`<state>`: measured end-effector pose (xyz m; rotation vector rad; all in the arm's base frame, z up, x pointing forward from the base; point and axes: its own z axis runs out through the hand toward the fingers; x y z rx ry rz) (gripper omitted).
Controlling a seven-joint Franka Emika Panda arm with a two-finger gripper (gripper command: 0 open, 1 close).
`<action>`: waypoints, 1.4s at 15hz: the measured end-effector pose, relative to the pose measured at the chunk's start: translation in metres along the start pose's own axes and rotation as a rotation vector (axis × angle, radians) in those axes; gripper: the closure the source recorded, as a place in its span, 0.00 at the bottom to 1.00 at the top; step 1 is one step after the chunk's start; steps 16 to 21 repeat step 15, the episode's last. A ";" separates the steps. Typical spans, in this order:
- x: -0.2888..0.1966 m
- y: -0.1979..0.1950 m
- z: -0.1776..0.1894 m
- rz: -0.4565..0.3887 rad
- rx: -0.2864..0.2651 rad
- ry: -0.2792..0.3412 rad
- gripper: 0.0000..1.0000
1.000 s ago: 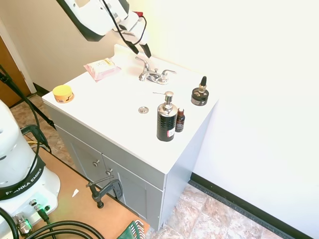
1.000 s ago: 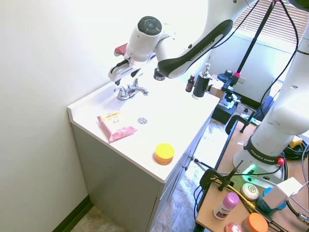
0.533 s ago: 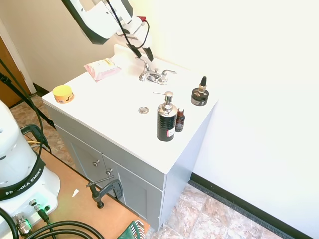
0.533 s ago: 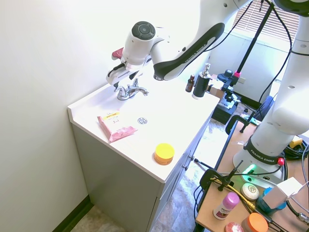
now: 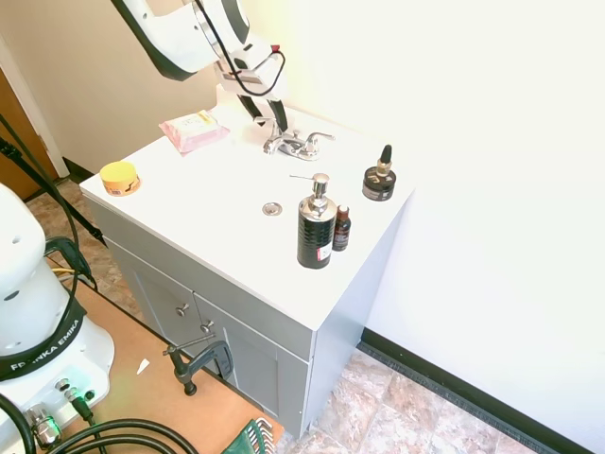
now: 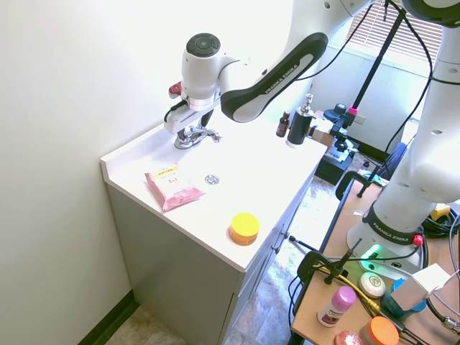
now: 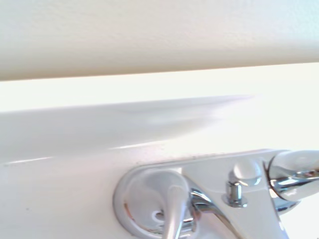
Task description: Turn on the hot water
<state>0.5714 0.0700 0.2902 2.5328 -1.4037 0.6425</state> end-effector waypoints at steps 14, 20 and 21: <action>0.020 0.068 -0.055 0.006 -0.038 -0.244 0.00; 0.021 0.078 -0.060 0.018 -0.037 -0.263 0.00; 0.021 0.078 -0.060 0.018 -0.037 -0.263 0.00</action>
